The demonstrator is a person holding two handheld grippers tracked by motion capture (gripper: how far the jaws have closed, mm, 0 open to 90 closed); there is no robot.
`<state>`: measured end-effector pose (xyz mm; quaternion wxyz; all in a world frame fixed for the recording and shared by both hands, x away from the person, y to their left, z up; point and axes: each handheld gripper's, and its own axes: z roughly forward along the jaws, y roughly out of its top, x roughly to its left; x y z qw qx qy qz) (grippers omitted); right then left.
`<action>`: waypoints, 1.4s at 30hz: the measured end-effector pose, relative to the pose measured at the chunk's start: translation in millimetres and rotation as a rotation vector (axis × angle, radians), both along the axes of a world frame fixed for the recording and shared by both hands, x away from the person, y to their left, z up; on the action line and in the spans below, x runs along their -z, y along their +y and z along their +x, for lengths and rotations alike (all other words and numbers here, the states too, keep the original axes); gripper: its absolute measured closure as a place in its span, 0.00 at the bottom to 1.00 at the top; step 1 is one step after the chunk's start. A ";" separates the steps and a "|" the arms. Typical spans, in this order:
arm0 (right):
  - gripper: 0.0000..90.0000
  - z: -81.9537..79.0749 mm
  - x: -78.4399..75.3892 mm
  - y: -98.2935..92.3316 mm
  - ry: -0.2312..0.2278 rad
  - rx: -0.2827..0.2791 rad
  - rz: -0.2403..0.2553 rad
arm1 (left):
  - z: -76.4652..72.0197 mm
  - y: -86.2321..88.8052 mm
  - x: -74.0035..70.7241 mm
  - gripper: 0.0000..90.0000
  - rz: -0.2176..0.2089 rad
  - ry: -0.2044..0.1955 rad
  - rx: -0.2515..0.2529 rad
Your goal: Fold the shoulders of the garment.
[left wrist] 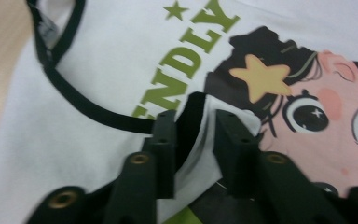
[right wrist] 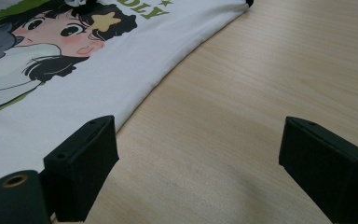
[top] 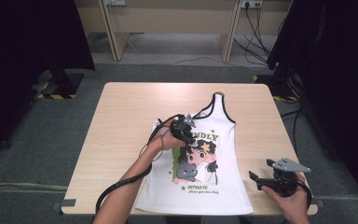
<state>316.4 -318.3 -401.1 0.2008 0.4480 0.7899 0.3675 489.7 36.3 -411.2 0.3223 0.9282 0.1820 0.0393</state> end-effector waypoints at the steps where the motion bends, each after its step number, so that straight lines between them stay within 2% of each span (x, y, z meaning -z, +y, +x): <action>1: 0.13 0.0 -0.3 -0.4 -0.002 0.001 0.001 | -1.7 1.5 -0.8 0.89 0.001 0.002 0.001; 8: 0.13 0.7 0.0 -1.0 -0.001 0.001 0.003 | -24.9 22.7 -9.0 0.90 0.003 -0.019 0.033; 10: 0.13 0.8 -0.4 -0.6 -0.002 0.002 0.003 | -31.0 28.6 -9.9 0.88 0.012 -0.025 0.045; 15: 0.13 0.2 -0.5 0.1 -0.001 0.002 0.002 | -42.7 39.2 -10.0 0.79 0.031 -0.001 0.072; 18: 0.13 0.4 -0.6 -0.5 -0.002 0.005 0.004 | -46.0 45.9 -13.0 0.74 0.035 -0.001 0.076; 20: 0.13 0.5 -0.9 -1.2 -0.004 0.007 0.006 | -43.4 51.6 -18.9 0.71 0.014 -0.011 0.047; 24: 0.13 1.7 -0.5 -2.1 0.000 0.009 0.007 | -28.8 55.2 -30.9 0.68 -0.067 -0.035 -0.036; 29: 0.13 1.1 -0.2 -2.5 0.002 0.012 0.009 | -3.0 41.3 -32.1 0.65 -0.076 -0.043 -0.138; 31: 0.13 1.1 0.5 -2.3 0.005 0.009 0.007 | 5.2 32.0 -27.2 0.64 -0.052 -0.036 -0.168; 36: 0.13 1.3 0.8 -1.7 0.005 0.002 0.006 | 10.6 8.7 -11.2 0.62 0.020 -0.032 -0.160; 38: 0.13 1.2 0.7 -2.3 0.005 0.004 0.008 | 9.6 4.2 -6.5 0.58 0.069 -0.043 -0.167; 42: 0.13 1.0 0.1 -2.7 0.003 0.005 0.010 | 1.8 1.6 -2.5 0.61 0.084 -0.043 -0.138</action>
